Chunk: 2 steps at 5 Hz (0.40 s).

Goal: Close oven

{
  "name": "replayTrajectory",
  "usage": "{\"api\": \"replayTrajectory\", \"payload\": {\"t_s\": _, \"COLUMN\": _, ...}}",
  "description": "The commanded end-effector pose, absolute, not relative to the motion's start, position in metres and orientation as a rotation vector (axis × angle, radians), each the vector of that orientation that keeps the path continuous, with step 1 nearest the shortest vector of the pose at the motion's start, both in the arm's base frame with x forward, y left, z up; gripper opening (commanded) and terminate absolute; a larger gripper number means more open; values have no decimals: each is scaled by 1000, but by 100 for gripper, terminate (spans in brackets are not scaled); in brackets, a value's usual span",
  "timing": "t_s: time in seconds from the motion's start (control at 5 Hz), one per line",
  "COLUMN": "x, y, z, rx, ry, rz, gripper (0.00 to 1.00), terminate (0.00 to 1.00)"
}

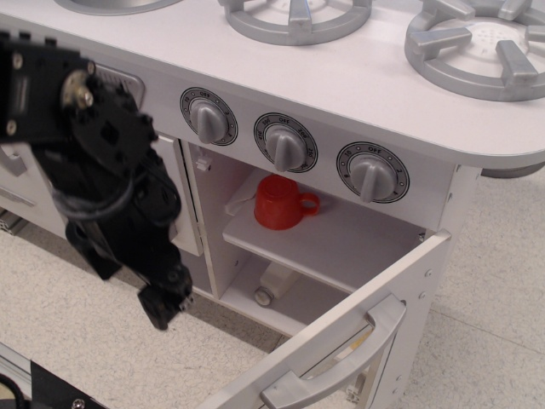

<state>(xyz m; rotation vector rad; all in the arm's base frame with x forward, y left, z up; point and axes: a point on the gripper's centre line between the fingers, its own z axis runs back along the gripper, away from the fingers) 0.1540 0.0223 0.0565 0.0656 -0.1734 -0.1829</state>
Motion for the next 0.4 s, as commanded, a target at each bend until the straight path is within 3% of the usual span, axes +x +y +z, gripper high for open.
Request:
{"api": "replayTrajectory", "payload": {"t_s": 0.0, "x": 139, "y": -22, "z": 45, "rx": -56, "ry": -125, "rz": -271, "gripper": 100, "terminate": 0}}
{"api": "replayTrajectory", "payload": {"t_s": 0.2, "x": 134, "y": -39, "z": 41, "rx": -49, "ry": -130, "rz": -287, "gripper": 100, "terminate": 0}}
